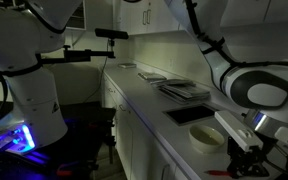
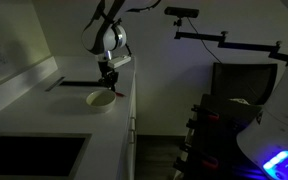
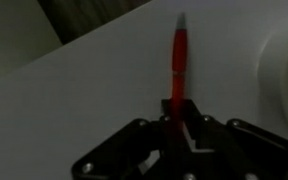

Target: Put the pen in the bowl

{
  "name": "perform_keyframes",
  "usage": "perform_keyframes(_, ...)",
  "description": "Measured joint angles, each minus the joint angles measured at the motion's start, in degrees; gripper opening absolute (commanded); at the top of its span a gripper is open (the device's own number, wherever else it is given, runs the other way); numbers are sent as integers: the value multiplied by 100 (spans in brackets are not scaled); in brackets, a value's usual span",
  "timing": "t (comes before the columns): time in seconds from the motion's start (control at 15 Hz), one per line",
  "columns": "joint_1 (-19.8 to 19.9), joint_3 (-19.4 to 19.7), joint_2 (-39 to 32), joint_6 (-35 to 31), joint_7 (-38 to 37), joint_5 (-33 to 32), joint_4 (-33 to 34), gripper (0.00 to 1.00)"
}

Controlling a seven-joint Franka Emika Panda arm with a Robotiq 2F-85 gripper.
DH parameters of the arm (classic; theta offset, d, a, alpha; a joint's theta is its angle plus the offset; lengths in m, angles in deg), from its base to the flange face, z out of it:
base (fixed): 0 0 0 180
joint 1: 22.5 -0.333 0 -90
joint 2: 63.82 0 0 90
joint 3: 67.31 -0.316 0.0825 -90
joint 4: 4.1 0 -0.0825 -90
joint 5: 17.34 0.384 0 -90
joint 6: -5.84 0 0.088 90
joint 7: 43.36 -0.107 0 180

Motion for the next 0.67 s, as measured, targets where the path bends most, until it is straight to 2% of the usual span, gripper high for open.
perform_keyframes(0.07,-16,4,0,1,0,-14,13,4)
perform_keyframes(0.67,-13,58,114,15,0,-27,74,4)
